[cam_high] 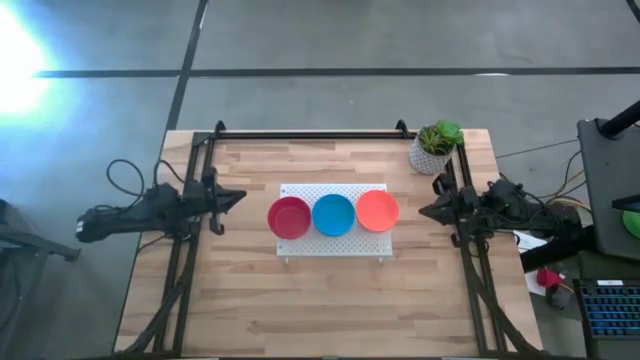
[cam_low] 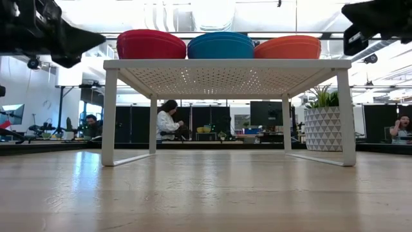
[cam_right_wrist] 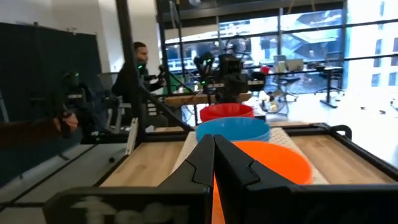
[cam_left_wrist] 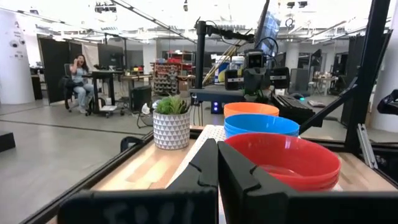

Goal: Pick & Place Mini bowls
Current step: Return to Home Position

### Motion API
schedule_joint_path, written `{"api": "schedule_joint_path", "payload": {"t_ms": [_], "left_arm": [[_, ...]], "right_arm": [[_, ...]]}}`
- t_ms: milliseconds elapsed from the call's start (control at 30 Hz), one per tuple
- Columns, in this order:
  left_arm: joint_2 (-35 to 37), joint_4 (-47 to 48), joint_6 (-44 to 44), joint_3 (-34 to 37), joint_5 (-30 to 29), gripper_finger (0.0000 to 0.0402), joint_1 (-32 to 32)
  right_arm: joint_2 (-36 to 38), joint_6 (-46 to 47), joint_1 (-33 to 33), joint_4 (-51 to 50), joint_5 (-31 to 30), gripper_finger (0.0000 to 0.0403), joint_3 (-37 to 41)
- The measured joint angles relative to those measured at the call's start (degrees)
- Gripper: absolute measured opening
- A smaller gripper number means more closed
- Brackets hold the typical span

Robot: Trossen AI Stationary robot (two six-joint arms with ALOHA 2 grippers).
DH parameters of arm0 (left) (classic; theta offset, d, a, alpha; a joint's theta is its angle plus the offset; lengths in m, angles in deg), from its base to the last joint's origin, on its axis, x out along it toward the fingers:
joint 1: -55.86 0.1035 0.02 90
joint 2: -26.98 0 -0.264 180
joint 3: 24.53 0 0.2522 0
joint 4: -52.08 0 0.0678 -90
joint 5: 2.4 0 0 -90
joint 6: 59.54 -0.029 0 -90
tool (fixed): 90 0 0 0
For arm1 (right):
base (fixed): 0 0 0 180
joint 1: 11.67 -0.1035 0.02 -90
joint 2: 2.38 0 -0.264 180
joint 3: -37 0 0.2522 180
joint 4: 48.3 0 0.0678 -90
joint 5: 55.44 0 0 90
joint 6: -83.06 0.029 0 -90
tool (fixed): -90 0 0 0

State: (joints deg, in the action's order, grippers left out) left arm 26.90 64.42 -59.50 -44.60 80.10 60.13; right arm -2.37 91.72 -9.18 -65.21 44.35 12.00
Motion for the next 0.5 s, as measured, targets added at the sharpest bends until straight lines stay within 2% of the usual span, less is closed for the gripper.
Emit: {"api": "schedule_joint_path", "payload": {"t_ms": [333,500], "left_arm": [[-0.02,-4.68,0.01,5.71,0.74,0.0000,0.00],[-0.02,-4.93,-0.22,5.80,1.96,0.0000,0.00]], "right_arm": [[-0.07,-2.55,0.01,5.61,2.57,0.0008,6.56],[0.00,-3.10,0.01,6.72,2.78,0.0008,9.54]]}}
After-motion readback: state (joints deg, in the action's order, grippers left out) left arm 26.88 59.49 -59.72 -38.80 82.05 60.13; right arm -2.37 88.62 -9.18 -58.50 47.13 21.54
